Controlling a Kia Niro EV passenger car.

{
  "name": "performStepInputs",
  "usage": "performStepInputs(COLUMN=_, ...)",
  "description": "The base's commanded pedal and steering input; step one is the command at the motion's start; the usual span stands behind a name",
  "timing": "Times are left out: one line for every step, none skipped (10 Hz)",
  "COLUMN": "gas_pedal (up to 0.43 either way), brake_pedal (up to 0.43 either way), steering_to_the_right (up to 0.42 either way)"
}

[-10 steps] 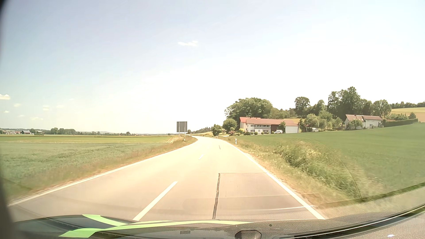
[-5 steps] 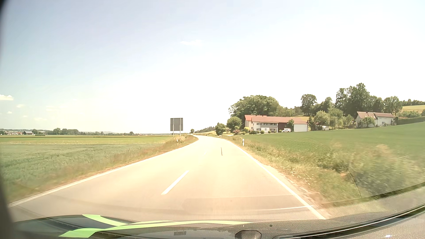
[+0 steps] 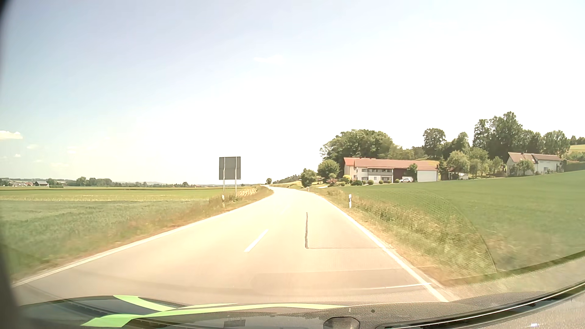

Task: Follow the waypoints while adhering to traffic rules and regulations

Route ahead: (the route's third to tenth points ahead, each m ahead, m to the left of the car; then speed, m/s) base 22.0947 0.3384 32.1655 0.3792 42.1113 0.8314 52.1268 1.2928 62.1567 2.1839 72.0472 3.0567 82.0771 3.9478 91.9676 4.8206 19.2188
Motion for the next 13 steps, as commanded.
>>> performStepInputs(gas_pedal=0.248, brake_pedal=0.0, steering_to_the_right=-0.009)
performStepInputs(gas_pedal=0.24, brake_pedal=0.0, steering_to_the_right=-0.01)
performStepInputs(gas_pedal=0.24, brake_pedal=0.0, steering_to_the_right=-0.01)
performStepInputs(gas_pedal=0.24, brake_pedal=0.0, steering_to_the_right=-0.01)
performStepInputs(gas_pedal=0.248, brake_pedal=0.0, steering_to_the_right=-0.01)
performStepInputs(gas_pedal=0.248, brake_pedal=0.0, steering_to_the_right=-0.009)
performStepInputs(gas_pedal=0.248, brake_pedal=0.0, steering_to_the_right=-0.009)
performStepInputs(gas_pedal=0.248, brake_pedal=0.0, steering_to_the_right=-0.009)
performStepInputs(gas_pedal=0.248, brake_pedal=0.0, steering_to_the_right=-0.009)
performStepInputs(gas_pedal=0.24, brake_pedal=0.0, steering_to_the_right=-0.009)
performStepInputs(gas_pedal=0.24, brake_pedal=0.0, steering_to_the_right=-0.009)
performStepInputs(gas_pedal=0.24, brake_pedal=0.0, steering_to_the_right=-0.009)
performStepInputs(gas_pedal=0.24, brake_pedal=0.0, steering_to_the_right=-0.009)
